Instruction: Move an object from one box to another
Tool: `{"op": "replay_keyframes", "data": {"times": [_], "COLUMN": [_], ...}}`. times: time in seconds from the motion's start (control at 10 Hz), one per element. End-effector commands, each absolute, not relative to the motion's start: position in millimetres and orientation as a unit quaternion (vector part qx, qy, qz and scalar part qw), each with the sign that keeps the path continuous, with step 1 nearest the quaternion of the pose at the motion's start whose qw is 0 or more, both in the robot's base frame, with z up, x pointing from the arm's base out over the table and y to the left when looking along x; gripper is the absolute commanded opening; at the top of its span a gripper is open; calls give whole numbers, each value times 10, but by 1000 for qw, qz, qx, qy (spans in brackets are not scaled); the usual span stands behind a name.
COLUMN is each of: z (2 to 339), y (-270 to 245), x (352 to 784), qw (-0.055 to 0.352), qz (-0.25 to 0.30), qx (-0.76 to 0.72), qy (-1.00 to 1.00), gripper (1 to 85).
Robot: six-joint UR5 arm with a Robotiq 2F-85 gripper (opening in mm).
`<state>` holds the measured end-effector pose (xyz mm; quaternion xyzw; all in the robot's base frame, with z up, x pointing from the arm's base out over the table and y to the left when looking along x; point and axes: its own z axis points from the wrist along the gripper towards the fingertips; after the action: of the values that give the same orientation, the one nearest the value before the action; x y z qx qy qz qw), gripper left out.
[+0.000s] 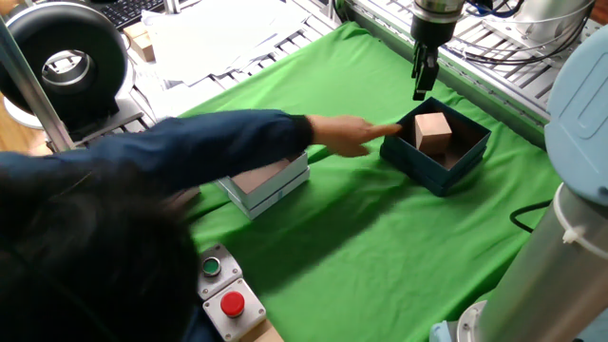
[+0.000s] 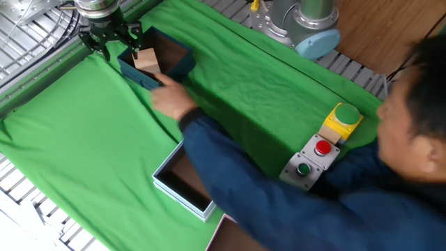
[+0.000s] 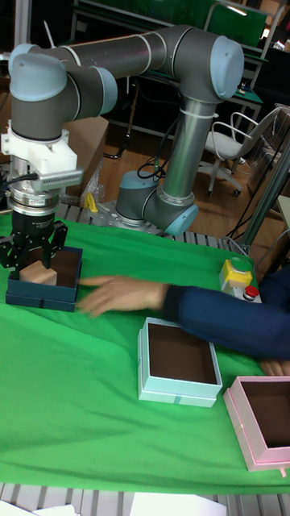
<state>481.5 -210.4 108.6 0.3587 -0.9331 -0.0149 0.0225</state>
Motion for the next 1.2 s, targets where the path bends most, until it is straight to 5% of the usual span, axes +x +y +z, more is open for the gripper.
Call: {"op": "replay_keyframes", "data": {"times": [0.0,1.1], "z": [1096,1042], "y": [-2104,-1988], "x": [4799,4596], "qw": [25,19], "qz": [-17,-48], "qx": [342,304], "qy": [-939,-951], "gripper": [623,623]}}
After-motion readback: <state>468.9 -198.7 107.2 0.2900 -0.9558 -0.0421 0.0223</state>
